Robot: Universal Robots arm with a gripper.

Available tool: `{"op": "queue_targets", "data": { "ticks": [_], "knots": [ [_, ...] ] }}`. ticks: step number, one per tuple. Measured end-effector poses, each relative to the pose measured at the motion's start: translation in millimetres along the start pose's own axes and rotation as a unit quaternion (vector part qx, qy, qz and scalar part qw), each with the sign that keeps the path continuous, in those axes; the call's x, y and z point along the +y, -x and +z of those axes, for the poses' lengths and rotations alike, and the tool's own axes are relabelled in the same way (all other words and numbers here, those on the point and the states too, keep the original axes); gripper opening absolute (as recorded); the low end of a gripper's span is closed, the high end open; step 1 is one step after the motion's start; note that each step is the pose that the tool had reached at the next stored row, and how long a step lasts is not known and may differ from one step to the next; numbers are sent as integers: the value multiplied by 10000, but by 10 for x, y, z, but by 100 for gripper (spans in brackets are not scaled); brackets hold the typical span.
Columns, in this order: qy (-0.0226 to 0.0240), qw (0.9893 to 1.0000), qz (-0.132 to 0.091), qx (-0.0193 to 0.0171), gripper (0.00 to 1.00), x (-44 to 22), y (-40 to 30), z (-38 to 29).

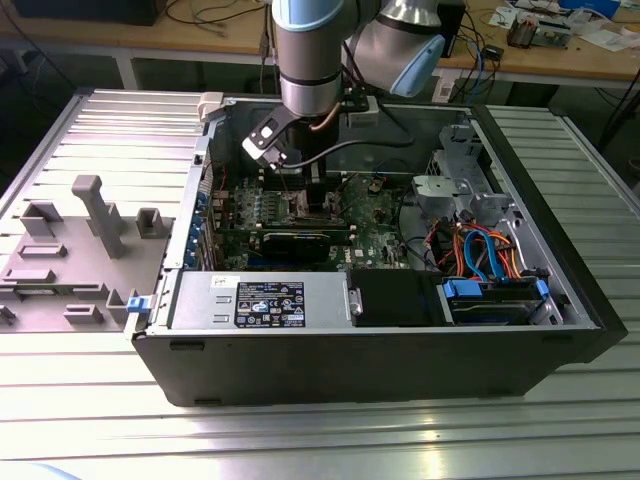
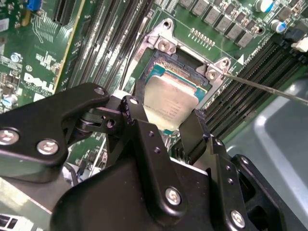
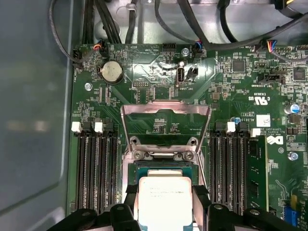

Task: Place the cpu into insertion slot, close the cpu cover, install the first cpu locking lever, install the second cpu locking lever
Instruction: 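Place the cpu into insertion slot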

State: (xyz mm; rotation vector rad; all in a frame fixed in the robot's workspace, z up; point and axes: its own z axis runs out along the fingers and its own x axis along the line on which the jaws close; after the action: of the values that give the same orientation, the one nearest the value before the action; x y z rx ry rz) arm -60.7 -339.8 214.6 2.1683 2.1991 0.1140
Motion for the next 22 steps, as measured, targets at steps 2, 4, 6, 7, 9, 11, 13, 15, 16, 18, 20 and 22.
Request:
{"op": "queue_targets", "data": {
  "ticks": [2,4,6,7,9,11,13,15,16,18,20,22],
  "knots": [
    [0,10000,5,-1,53,-3,0,32],
    [0,10000,6,0,53,-8,-4,87],
    [0,10000,5,0,53,-11,-14,123],
    [0,10000,6,1,53,-13,-18,139],
    [-3,10000,5,-5,53,-15,-20,150],
    [-2,10000,5,-3,53,-16,-21,165],
    [0,10000,6,0,53,-18,-23,168],
    [0,10000,6,1,53,-17,-23,165],
    [1,10000,6,3,53,-17,-24,160],
    [6,10000,7,16,53,-14,-28,146],
    [1,10000,6,2,53,-14,-24,124],
    [2,10000,8,3,53,-14,-24,124]
  ]
}}
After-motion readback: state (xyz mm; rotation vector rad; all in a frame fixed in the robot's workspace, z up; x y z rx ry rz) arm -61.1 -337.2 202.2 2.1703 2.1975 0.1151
